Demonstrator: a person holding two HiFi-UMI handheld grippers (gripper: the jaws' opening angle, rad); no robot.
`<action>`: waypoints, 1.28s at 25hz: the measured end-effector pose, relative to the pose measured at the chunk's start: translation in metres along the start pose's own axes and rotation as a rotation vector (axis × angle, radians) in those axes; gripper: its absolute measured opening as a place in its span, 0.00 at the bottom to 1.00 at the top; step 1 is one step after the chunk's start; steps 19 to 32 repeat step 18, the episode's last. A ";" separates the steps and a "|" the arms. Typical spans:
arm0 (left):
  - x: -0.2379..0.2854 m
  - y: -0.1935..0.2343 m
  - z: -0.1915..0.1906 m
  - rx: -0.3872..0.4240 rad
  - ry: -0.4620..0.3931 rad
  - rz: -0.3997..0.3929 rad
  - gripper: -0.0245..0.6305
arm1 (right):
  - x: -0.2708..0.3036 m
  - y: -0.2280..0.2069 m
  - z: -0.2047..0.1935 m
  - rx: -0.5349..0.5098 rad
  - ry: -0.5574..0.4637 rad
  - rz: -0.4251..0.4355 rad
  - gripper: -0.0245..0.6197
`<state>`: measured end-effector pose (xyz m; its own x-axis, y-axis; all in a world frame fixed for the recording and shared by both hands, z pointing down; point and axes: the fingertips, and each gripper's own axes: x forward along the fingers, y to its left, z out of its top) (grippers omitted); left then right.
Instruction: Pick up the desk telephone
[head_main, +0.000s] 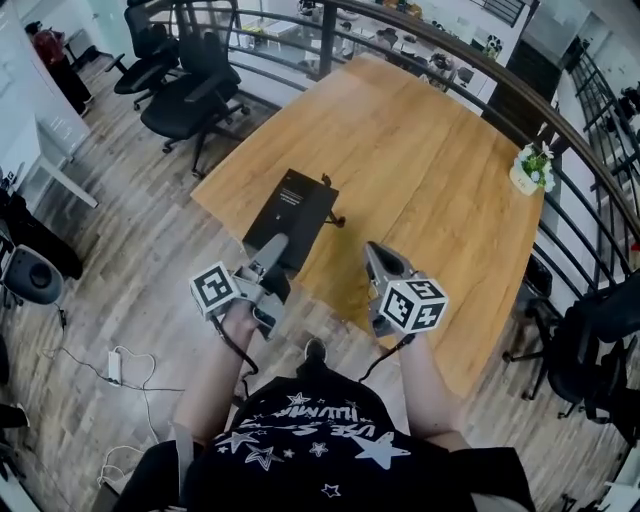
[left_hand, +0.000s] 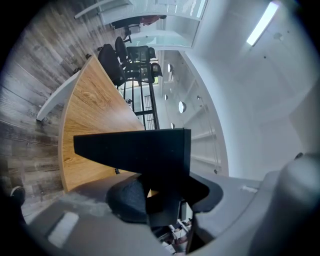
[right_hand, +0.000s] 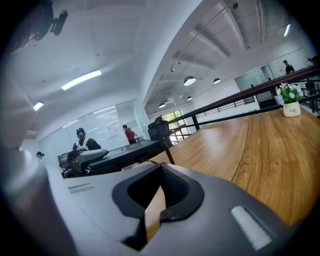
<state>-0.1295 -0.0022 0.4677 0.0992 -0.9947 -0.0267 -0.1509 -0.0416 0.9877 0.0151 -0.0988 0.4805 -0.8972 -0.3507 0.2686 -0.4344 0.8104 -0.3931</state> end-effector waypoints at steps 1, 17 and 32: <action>-0.010 0.000 -0.002 0.001 -0.003 -0.003 0.33 | -0.002 0.008 -0.004 -0.004 0.003 0.006 0.04; -0.139 -0.007 -0.057 -0.024 -0.068 0.001 0.33 | -0.078 0.095 -0.060 -0.034 0.032 0.058 0.04; -0.144 -0.008 -0.060 -0.026 -0.069 0.004 0.33 | -0.082 0.099 -0.063 -0.034 0.033 0.060 0.04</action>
